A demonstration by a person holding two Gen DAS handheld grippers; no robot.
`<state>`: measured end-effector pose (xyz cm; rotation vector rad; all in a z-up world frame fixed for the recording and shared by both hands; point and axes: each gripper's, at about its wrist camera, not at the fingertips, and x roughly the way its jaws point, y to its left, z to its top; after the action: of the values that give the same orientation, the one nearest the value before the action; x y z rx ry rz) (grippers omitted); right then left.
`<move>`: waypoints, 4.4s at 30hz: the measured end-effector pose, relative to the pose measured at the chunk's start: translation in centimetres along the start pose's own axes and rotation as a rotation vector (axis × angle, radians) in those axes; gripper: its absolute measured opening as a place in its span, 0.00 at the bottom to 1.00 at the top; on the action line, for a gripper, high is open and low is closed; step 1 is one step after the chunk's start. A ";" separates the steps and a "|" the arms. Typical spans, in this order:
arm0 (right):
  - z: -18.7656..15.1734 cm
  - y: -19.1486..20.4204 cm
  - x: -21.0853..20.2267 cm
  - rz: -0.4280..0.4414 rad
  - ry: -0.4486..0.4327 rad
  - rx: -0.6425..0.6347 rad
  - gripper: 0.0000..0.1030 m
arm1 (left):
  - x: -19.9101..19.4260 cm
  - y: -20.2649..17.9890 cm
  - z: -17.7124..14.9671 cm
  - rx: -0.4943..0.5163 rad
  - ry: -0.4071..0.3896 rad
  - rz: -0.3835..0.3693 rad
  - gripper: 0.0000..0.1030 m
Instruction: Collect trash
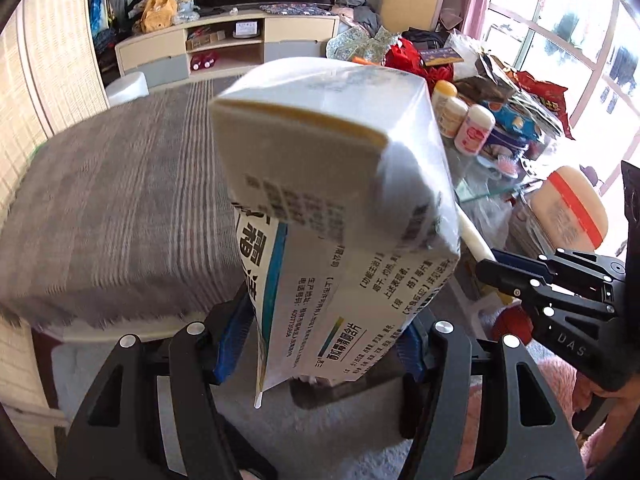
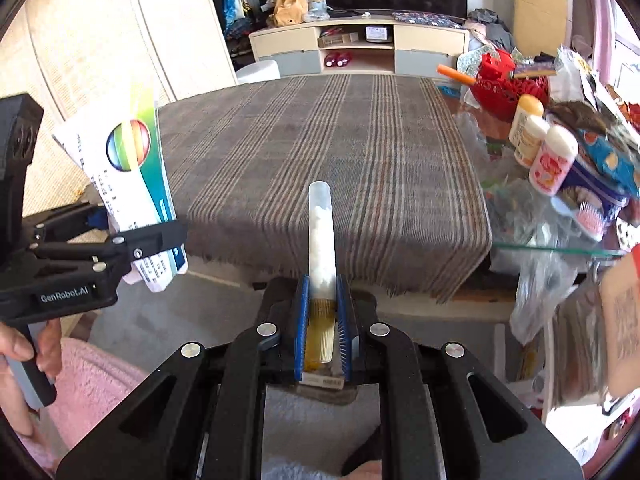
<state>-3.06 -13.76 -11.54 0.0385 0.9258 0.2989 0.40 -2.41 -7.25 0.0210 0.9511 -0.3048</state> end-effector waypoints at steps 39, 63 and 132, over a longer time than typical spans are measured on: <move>-10.5 -3.1 20.8 0.039 0.406 0.150 0.14 | 24.1 1.1 -9.8 -0.202 0.323 -0.144 0.61; -9.6 -2.3 20.0 -0.064 0.369 0.059 0.91 | 21.0 3.1 -9.5 -0.204 0.268 -0.076 0.92; -3.8 -1.7 0.3 -0.186 -0.345 0.095 0.97 | -0.1 5.0 -6.9 -0.047 -0.406 0.192 0.92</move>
<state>-5.53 -15.63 -14.32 0.0877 0.5946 0.0707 -3.85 3.42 -11.73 0.0064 0.5479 -0.1019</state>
